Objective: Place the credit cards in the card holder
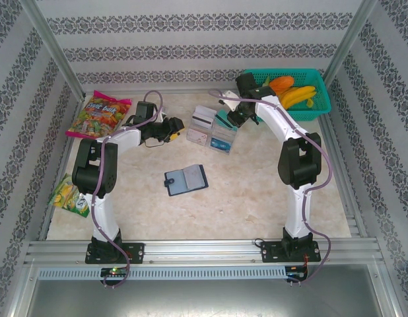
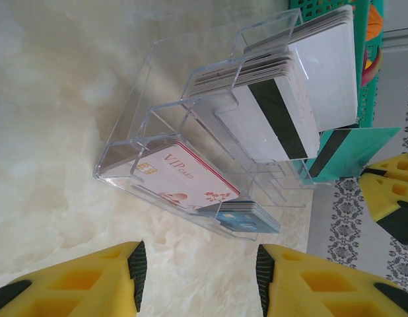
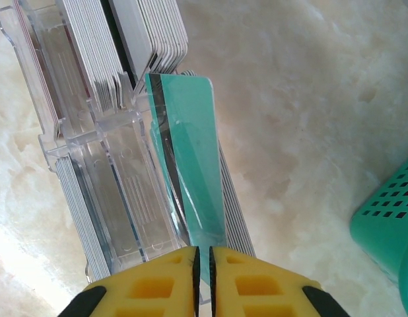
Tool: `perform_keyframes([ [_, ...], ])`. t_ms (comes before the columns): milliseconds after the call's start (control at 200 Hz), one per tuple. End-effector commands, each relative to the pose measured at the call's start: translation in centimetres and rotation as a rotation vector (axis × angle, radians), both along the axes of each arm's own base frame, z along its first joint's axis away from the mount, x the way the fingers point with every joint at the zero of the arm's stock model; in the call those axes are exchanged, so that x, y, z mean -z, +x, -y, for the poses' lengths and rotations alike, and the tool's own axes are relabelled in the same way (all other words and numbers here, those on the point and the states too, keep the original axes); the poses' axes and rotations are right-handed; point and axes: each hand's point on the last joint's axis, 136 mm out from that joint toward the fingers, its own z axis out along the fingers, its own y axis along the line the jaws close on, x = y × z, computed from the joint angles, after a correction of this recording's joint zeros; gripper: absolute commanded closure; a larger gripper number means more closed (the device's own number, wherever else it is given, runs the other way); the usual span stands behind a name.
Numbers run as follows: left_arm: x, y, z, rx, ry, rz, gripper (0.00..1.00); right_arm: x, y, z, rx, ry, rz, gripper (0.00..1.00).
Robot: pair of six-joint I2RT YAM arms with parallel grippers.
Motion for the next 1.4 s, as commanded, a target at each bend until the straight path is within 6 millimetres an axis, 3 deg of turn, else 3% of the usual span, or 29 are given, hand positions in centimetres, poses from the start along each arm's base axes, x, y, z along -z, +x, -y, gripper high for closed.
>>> perform_keyframes([
  [0, -0.3, -0.1, 0.7, 0.021, -0.009, -0.008, 0.50, 0.0, 0.3, 0.0, 0.012, 0.031, -0.018, 0.84],
  [45, -0.4, -0.1, 0.7, 0.022, -0.008, -0.008, 0.50, 0.0, 0.4, 0.2, 0.016, 0.025, -0.013, 0.74],
  [205, -0.2, 0.0, 0.6, 0.021, -0.008, -0.011, 0.49, -0.6, 0.5, 0.0, 0.012, 0.033, 0.001, 0.65],
  [475, -0.4, 0.1, 0.9, 0.026, -0.011, -0.010, 0.50, -1.2, 1.3, -0.8, 0.001, 0.047, 0.016, 0.58],
  [1084, -0.2, 0.0, 1.1, 0.034, -0.004, -0.019, 0.49, -0.7, 2.6, -3.9, -0.043, 0.103, -0.020, 0.60],
  [1394, -0.1, 0.0, 1.3, 0.039, -0.007, -0.022, 0.49, -0.7, 2.6, -4.1, -0.046, 0.093, -0.022, 0.77],
])
